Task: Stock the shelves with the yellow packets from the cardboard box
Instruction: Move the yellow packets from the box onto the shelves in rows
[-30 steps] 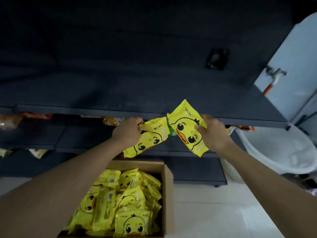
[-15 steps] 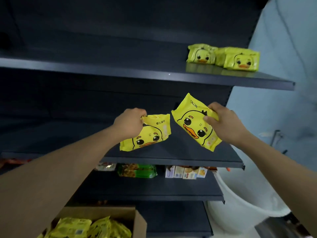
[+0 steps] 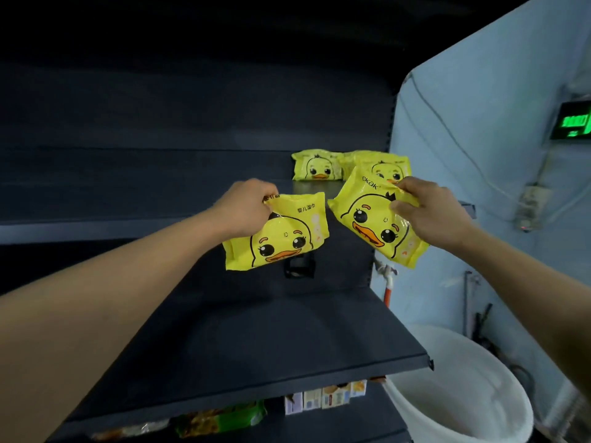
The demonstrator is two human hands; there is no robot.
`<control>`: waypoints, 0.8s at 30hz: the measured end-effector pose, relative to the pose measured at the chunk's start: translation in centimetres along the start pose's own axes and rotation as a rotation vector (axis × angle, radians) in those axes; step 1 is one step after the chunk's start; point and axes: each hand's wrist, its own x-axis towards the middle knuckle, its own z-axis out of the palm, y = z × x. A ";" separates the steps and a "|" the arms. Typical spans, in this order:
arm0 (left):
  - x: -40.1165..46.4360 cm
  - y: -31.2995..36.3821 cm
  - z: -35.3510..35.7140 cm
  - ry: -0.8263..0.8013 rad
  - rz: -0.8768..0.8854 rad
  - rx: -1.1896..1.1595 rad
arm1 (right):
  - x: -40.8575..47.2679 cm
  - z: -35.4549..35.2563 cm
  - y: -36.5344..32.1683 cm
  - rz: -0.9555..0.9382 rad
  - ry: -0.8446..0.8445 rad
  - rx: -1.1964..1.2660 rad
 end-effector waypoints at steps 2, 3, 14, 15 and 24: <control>1.9 1.0 -0.6 0.017 0.027 -0.023 | 1.4 -0.6 1.1 0.021 0.027 -0.021; 2.8 1.6 -0.7 0.025 0.043 -0.031 | 2.2 -0.9 1.7 0.028 0.032 -0.029; 14.3 6.7 2.2 0.090 0.064 -0.041 | 14.9 -2.4 10.3 -0.066 -0.025 -0.074; 15.4 7.0 2.4 0.094 0.062 -0.039 | 16.3 -2.4 11.2 -0.078 -0.052 -0.080; 22.4 8.7 4.3 0.087 0.003 -0.012 | 25.3 0.3 17.3 -0.265 -0.376 -0.081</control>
